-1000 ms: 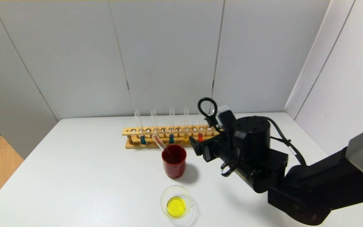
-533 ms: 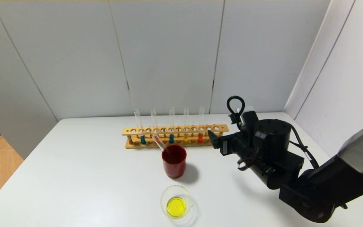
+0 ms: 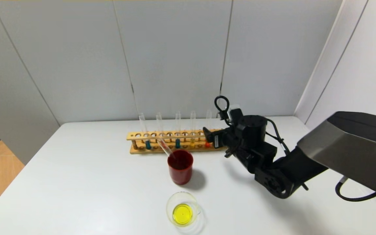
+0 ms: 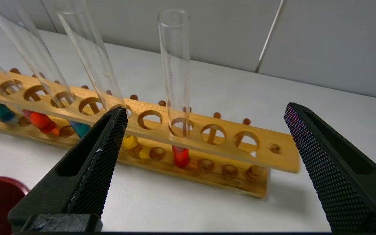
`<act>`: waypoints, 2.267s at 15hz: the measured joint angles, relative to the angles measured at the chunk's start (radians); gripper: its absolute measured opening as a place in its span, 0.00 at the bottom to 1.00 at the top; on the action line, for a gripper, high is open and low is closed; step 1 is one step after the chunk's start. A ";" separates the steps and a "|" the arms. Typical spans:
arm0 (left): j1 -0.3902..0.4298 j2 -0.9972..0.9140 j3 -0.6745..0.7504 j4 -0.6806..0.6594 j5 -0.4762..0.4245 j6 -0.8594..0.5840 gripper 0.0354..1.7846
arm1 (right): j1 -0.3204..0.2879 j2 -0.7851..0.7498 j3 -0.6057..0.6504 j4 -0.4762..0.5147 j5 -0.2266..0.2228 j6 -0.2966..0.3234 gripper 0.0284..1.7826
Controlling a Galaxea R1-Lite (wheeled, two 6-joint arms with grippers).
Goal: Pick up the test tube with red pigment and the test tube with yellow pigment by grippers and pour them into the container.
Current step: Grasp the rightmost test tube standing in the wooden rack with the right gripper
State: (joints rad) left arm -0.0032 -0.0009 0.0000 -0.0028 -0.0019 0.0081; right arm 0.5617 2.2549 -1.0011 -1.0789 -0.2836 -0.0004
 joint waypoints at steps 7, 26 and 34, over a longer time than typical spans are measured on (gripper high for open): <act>0.000 0.000 0.000 0.000 0.000 0.000 0.97 | -0.040 0.115 -0.151 0.042 0.042 -0.001 0.98; 0.000 0.000 0.000 0.000 0.000 0.000 0.97 | -0.017 0.151 -0.217 0.071 0.056 -0.009 0.30; 0.000 0.000 0.000 0.000 0.000 0.000 0.97 | -0.015 0.137 -0.241 0.075 0.054 -0.009 0.17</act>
State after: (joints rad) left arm -0.0032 -0.0009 0.0000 -0.0028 -0.0017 0.0077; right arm 0.5470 2.3923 -1.2417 -1.0040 -0.2294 -0.0089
